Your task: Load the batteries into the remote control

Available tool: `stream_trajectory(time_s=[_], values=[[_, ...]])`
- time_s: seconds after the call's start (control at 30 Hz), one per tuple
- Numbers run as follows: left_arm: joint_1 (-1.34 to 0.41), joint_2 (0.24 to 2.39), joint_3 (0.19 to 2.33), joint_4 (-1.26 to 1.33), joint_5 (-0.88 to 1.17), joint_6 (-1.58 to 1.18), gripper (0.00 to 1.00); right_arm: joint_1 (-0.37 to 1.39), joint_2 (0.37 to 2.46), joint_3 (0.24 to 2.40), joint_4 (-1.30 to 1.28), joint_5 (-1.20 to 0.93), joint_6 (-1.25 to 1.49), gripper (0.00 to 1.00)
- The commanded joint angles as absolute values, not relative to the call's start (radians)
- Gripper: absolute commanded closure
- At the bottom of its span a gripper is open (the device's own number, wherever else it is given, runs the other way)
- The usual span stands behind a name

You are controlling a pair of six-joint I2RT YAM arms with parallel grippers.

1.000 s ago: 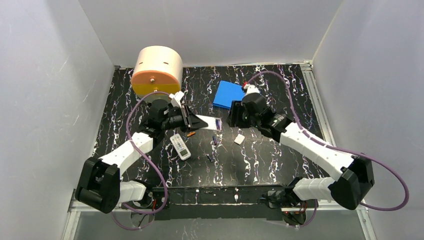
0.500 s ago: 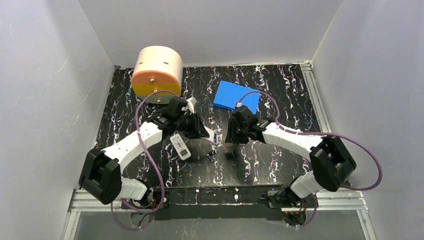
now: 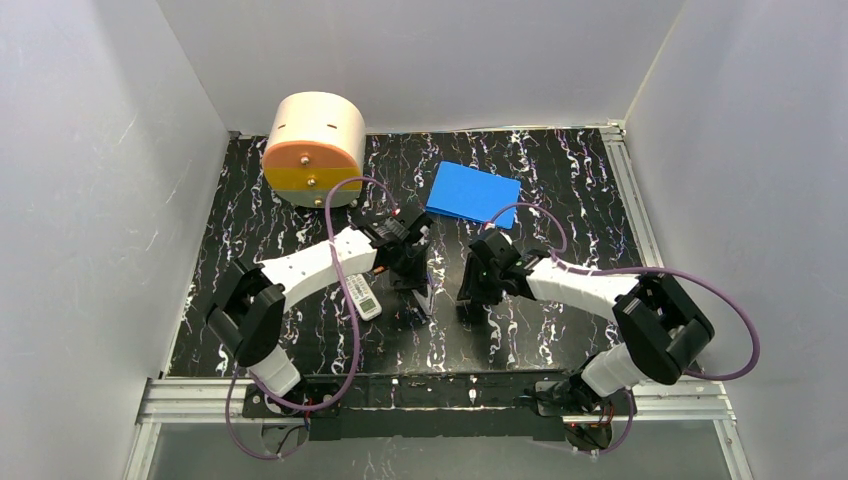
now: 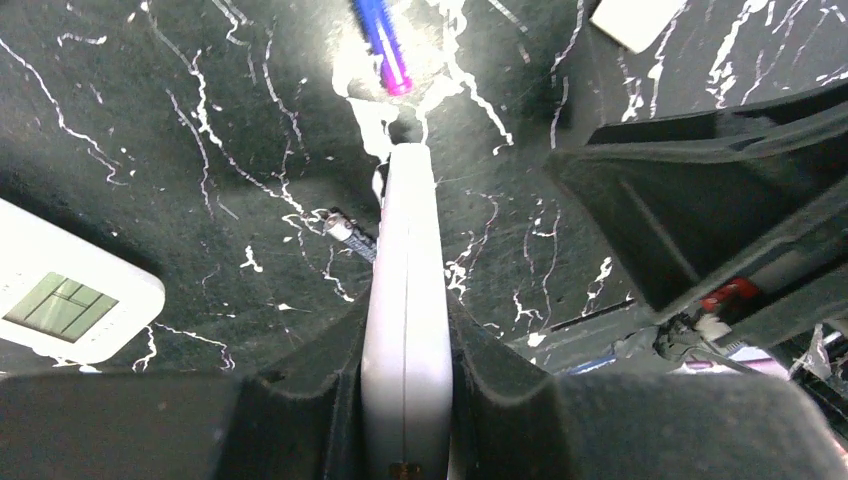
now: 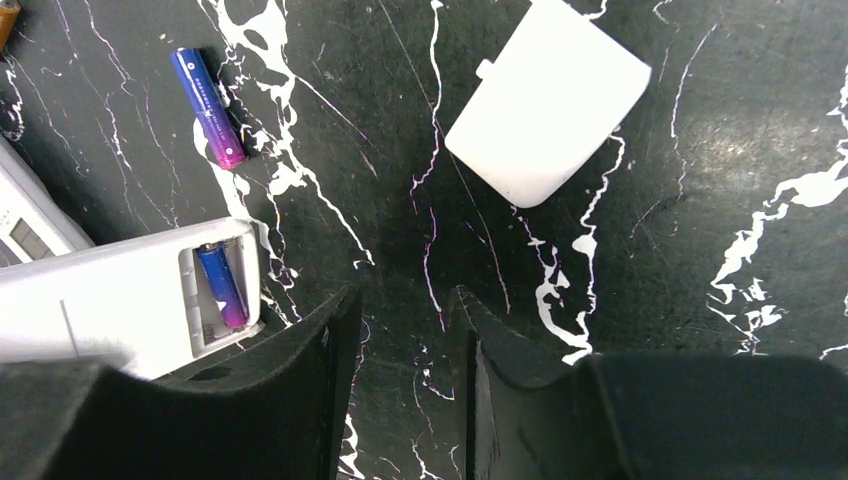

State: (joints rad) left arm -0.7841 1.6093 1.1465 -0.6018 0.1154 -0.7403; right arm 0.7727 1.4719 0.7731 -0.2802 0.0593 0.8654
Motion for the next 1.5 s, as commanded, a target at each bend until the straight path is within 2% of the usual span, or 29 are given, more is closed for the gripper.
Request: stream_trajectory(time_s=[0.0, 0.53, 0.87, 0.97, 1.07, 1.47], values=[[-0.829, 1.621, 1.251, -0.694, 0.015, -0.745, 1.0, 0.769, 1.429, 0.736, -0.218, 0.052, 0.913, 0.53], [-0.945, 1.7, 1.412, -0.838, -0.185, -0.713, 1.0, 0.767, 1.341, 0.618, -0.151, 0.092, 1.042, 0.51], [-0.943, 1.548, 1.439, -0.842, -0.286, -0.689, 1.0, 0.767, 1.489, 0.788, -0.414, 0.078, 0.982, 0.5], [-0.92, 1.498, 1.441, -0.847, -0.313, -0.675, 1.0, 0.769, 1.541, 0.866, -0.622, 0.094, 0.985, 0.52], [-0.874, 1.444, 1.433, -0.846, -0.334, -0.661, 1.0, 0.773, 1.531, 0.906, -0.723, 0.145, 0.966, 0.49], [-0.726, 1.291, 1.328, -0.781, -0.269, -0.581, 1.0, 0.821, 1.537, 0.946, -0.645, 0.022, 0.939, 0.4]])
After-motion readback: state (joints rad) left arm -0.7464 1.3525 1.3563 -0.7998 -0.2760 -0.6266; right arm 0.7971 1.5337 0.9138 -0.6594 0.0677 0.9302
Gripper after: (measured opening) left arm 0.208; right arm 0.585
